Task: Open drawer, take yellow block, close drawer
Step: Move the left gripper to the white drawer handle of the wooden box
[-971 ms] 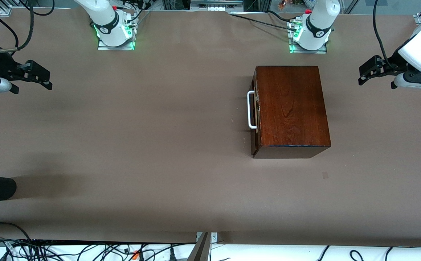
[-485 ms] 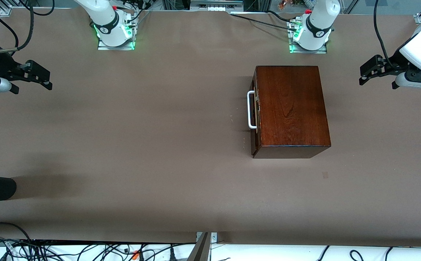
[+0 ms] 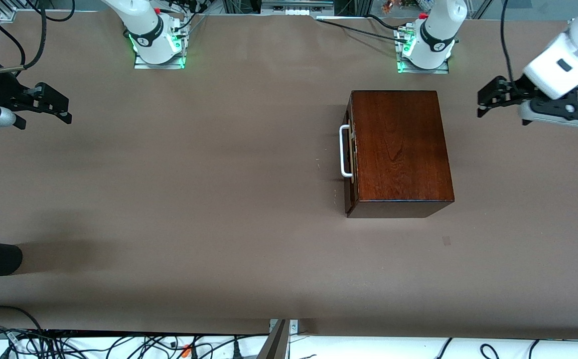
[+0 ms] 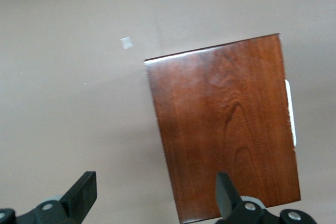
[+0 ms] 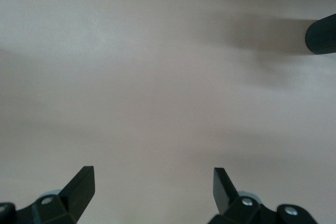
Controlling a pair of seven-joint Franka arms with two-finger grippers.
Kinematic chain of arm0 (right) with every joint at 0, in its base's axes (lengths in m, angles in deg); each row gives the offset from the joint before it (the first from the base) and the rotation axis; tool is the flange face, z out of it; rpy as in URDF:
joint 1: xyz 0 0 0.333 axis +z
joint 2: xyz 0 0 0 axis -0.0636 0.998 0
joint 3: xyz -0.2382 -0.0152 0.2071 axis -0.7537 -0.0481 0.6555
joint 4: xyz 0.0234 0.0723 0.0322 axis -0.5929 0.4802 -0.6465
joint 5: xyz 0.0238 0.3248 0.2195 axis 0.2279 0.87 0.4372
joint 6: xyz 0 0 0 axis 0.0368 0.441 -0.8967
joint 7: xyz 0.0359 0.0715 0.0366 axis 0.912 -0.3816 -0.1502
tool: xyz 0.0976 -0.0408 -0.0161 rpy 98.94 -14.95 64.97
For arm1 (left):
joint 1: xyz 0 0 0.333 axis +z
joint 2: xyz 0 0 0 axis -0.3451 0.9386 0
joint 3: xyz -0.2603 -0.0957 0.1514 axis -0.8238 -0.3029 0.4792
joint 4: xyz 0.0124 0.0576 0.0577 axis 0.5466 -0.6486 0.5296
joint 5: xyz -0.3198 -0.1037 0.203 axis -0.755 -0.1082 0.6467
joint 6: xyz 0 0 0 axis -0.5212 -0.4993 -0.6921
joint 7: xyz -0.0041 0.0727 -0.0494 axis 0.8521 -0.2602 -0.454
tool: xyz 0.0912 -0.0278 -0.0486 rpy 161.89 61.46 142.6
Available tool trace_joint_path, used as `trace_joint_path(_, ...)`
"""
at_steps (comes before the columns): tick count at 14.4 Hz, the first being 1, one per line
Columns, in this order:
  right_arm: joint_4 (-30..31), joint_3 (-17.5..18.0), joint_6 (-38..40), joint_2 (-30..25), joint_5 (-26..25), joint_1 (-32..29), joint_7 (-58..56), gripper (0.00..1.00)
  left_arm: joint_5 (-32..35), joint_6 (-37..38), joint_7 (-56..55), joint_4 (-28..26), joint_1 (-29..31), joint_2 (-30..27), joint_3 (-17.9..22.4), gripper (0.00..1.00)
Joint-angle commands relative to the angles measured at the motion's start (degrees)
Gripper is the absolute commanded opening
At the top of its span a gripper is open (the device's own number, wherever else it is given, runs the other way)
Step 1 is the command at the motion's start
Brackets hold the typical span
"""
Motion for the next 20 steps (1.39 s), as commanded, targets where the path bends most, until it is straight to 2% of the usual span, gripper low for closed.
trace_joint_path(1, -1.44, 0.30, 1.05, 0.47, -0.63, -0.38, 0.43, 1.00, -0.54, 0.35, -1.33, 3.98, -0.47, 3.40, -2.88, 1.00)
trace_joint_path(5, -1.44, 0.30, 1.05, 0.47, -0.63, -0.38, 0.43, 1.00, -0.54, 0.61, -13.70, 9.00, -0.74, 7.97, -11.40, 1.00)
trace_joint_path(8, -1.44, 0.30, 1.05, 0.47, -0.63, -0.38, 0.43, 1.00, -0.02, 0.52, -28.53, 10.92, -1.96, 11.39, -19.65, 1.00)
trace_joint_path(9, -1.44, 0.30, 1.05, 0.47, -0.63, -0.38, 0.43, 1.00, -0.02, 0.52, -33.72, 12.24, -3.80, 13.24, -21.16, 1.00)
trace_joint_path(11, -1.44, 0.30, 1.05, 0.47, -0.63, -0.38, 0.43, 1.00, 0.24, 0.18, -40.68, 13.57, -9.67, 16.14, -21.18, 1.00)
trace_joint_path(15, -1.44, 0.30, 1.05, 0.47, -0.63, -0.38, 0.52, 1.00, 8.23, 0.00, -44.23, 13.93, -20.14, 21.68, -21.00, 1.00)
trace_joint_path(20, -1.44, 0.30, 1.05, 0.56, -0.63, -0.38, 0.43, 1.00, 17.11, -0.26, -45.28, 13.84, -24.64, 28.27, -21.00, 1.00)
